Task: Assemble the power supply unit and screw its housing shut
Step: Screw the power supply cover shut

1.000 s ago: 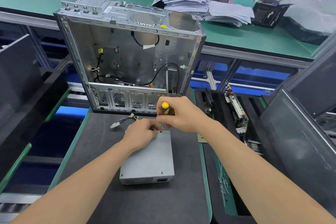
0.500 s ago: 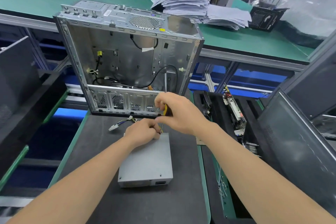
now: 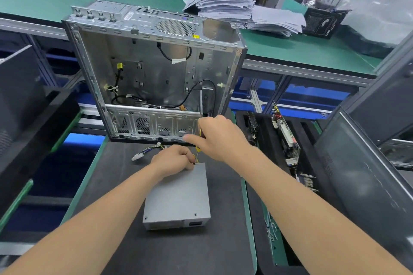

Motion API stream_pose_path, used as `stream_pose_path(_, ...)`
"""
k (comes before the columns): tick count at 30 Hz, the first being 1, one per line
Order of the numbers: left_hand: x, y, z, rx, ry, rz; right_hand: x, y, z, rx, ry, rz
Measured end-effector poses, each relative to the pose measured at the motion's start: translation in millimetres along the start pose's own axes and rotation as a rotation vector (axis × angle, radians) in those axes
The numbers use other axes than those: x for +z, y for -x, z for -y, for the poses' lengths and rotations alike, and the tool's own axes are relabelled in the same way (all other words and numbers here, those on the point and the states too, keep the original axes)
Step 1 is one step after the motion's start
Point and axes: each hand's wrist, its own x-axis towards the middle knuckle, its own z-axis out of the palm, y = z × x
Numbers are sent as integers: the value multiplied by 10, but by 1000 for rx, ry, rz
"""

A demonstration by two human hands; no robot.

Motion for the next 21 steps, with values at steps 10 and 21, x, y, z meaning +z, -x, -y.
stream_pose_path(10,1,27,11,21,-5,-9,23,19,19,10,-120,4)
stream_pose_path(21,81,64,108,135,-89,-126,-72,67,-92,-42,-225,-181)
